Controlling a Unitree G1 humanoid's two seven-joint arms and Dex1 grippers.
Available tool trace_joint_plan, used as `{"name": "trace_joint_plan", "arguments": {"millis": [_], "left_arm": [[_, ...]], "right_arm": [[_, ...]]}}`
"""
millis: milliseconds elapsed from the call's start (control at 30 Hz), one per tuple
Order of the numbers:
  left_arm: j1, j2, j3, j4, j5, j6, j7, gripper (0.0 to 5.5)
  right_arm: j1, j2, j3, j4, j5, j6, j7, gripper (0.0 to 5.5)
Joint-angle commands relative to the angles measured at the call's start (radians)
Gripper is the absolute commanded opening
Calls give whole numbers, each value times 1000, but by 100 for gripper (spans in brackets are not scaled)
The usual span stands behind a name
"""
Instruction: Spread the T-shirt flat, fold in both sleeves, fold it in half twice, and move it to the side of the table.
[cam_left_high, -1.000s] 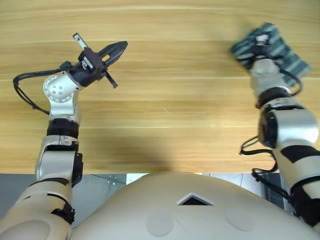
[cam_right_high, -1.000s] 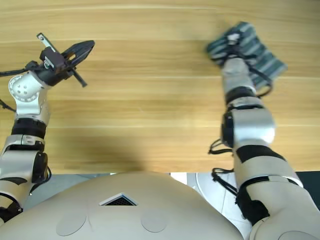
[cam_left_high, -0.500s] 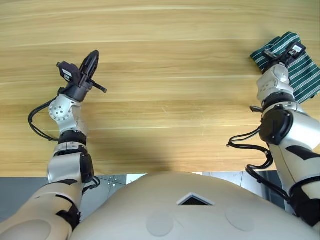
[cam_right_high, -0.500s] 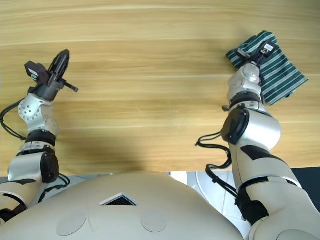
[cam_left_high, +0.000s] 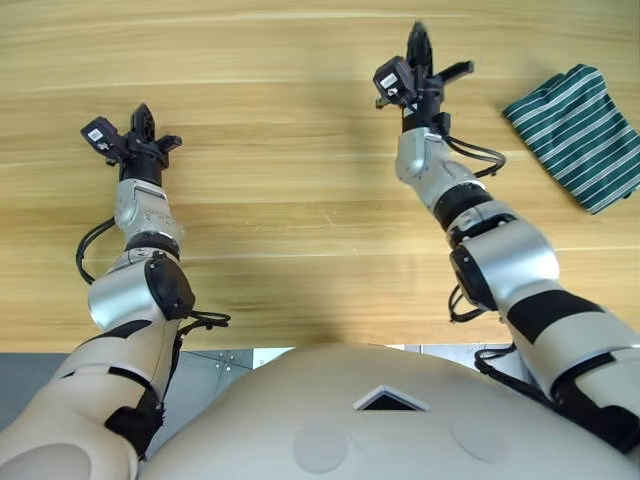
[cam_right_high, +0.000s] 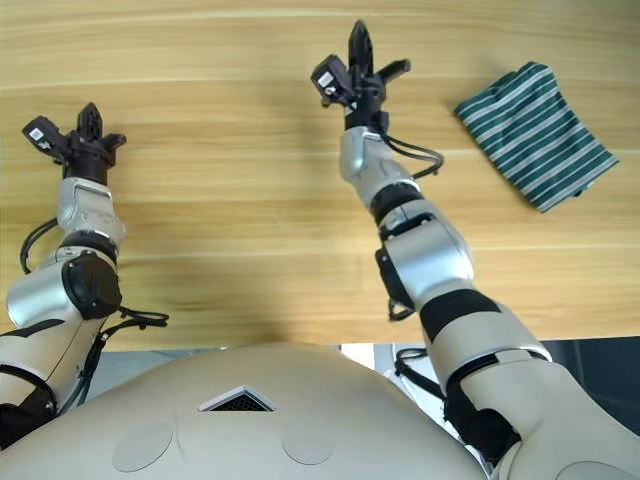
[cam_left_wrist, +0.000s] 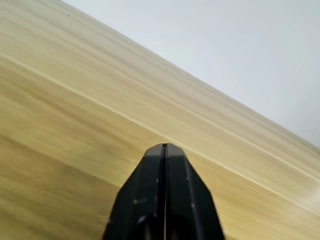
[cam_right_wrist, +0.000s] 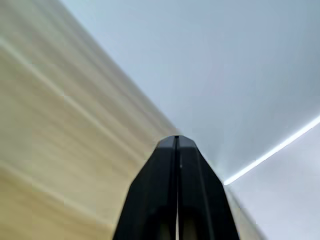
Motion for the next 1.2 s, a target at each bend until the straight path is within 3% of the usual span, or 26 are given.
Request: {"name": "trace_joint_plan", "arguments": {"millis": [33, 233, 533, 1033, 1200], "left_arm": [[-7, -19, -34, 23, 89, 28, 92, 0], [-20, -36, -28, 20, 119, 29, 114, 0], [-20, -32, -33, 35, 202, 97, 266, 0], [-28, -34, -4, 28, 222, 76, 266, 0], [-26, -29, 30, 29, 207, 91, 264, 0]], "right_arm": [[28, 25, -387, 25, 461, -5, 590, 1], [30, -24, -510, 34, 578, 47, 687, 1], [49, -61, -581, 44, 605, 139, 650, 1], [57, -81, -582, 45, 577, 147, 597, 1], [64, -95, -697, 50, 687, 232, 610, 1]]}}
